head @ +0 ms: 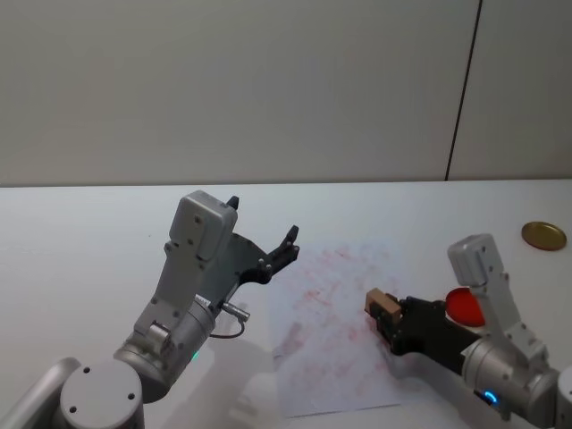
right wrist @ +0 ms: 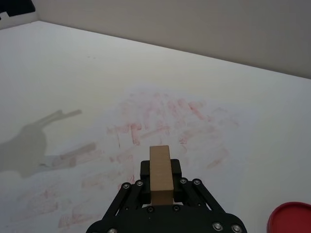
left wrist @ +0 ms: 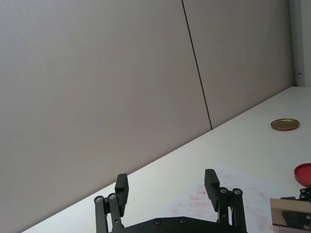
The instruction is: Use the one hand to pick up the stamp and affix it onto the A4 paper.
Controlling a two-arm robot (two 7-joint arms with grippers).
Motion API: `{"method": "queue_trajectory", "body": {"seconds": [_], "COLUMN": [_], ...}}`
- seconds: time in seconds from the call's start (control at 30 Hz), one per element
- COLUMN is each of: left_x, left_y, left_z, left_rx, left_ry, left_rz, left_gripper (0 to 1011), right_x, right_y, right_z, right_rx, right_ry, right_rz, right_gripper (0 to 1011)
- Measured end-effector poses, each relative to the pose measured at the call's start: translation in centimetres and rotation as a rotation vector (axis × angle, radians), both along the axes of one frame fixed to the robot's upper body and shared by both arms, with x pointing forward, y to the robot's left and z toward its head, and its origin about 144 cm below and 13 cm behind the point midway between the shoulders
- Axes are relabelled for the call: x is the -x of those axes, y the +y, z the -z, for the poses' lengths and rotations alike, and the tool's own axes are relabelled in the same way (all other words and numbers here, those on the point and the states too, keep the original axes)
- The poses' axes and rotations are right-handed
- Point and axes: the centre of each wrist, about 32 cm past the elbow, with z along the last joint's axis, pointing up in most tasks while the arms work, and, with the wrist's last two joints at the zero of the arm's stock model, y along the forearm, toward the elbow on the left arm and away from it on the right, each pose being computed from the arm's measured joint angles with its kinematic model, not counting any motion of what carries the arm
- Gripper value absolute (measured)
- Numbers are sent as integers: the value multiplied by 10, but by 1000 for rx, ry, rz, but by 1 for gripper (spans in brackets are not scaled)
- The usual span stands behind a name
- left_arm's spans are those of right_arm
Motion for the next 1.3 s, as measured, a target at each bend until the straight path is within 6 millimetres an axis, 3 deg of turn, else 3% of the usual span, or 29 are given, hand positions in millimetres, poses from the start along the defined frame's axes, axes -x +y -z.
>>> {"method": "queue_trajectory", "body": {"seconds": [1.3], "left_x": [0], "left_y": [0], "left_z": [0], "left_rx": [0], "left_ry": [0], "left_rz": [0], "left_gripper": [993], "right_x": [4], "right_y": [-4], "right_z": [10], "right_rx": [6], "right_ry": [49], "right_rz": [-10], "right_gripper": [220]}}
